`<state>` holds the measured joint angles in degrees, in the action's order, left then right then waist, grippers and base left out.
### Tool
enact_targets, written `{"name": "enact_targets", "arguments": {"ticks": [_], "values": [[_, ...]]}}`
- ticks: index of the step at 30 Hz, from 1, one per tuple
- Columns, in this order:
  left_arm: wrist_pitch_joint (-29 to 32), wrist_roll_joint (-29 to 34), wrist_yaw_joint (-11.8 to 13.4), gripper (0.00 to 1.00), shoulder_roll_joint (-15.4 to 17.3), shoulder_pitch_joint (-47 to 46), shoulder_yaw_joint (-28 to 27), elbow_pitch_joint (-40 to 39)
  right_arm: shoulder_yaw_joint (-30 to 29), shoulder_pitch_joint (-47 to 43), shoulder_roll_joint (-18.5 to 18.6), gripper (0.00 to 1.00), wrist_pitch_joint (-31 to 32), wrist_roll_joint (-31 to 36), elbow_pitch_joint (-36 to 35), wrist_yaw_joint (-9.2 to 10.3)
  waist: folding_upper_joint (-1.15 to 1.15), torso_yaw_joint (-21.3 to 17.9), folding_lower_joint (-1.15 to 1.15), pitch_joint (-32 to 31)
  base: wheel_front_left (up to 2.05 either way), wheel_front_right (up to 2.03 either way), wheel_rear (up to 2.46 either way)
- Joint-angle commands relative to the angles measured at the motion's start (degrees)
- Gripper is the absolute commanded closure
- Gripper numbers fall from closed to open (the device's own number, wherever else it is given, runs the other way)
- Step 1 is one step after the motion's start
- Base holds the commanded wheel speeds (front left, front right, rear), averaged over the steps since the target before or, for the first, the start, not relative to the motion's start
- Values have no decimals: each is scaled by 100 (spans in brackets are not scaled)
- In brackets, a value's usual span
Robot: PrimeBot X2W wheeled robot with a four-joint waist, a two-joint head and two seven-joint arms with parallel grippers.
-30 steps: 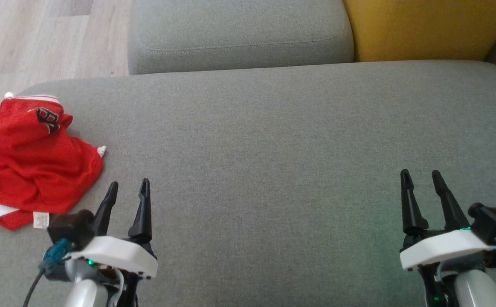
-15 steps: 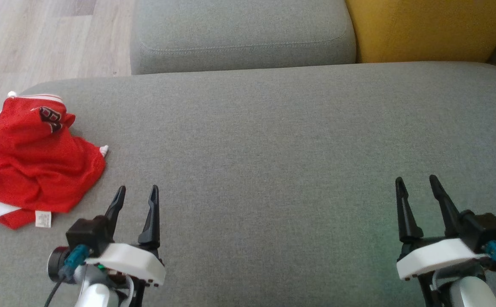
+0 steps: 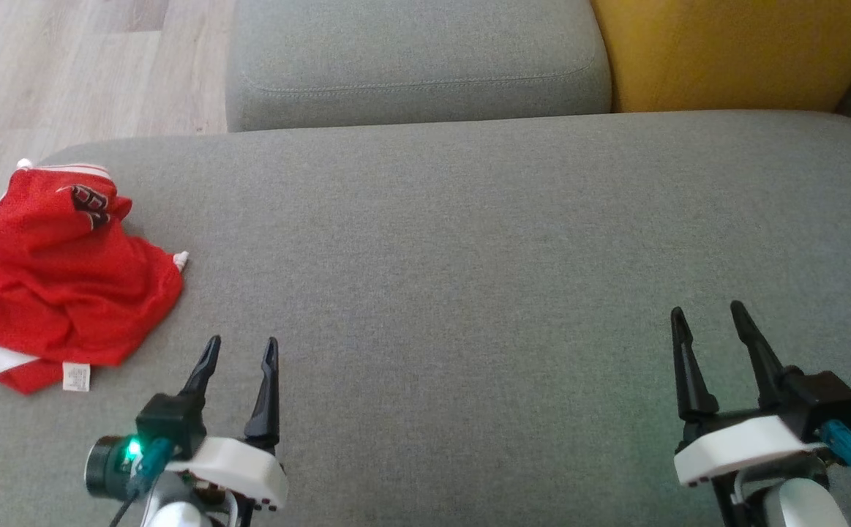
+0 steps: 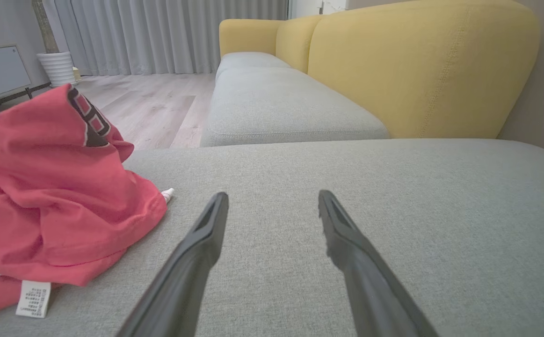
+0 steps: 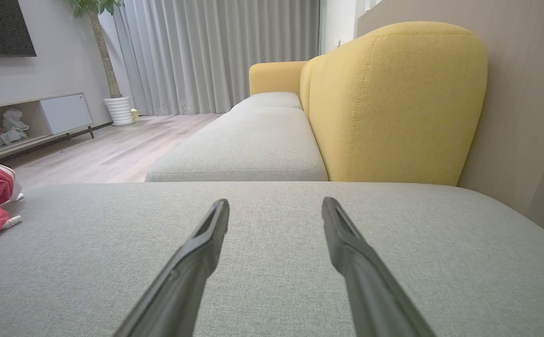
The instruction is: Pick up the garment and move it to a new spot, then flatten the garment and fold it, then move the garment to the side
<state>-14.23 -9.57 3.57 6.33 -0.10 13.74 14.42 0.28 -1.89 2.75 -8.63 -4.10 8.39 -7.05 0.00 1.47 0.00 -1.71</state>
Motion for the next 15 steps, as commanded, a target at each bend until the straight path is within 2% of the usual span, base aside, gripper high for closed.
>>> {"name": "enact_targets", "arguments": {"ticks": [1,15], "values": [[-77,72,42,0,3,-210,-239,-150,159,123,25,0,-75,34,-200,-44,0,1,0,-1,0,0,0],[-77,29,22,0,-83,-219,-349,-57,111,130,14,0,-38,-303,-120,-44,0,35,0,-2,0,0,0]]}}
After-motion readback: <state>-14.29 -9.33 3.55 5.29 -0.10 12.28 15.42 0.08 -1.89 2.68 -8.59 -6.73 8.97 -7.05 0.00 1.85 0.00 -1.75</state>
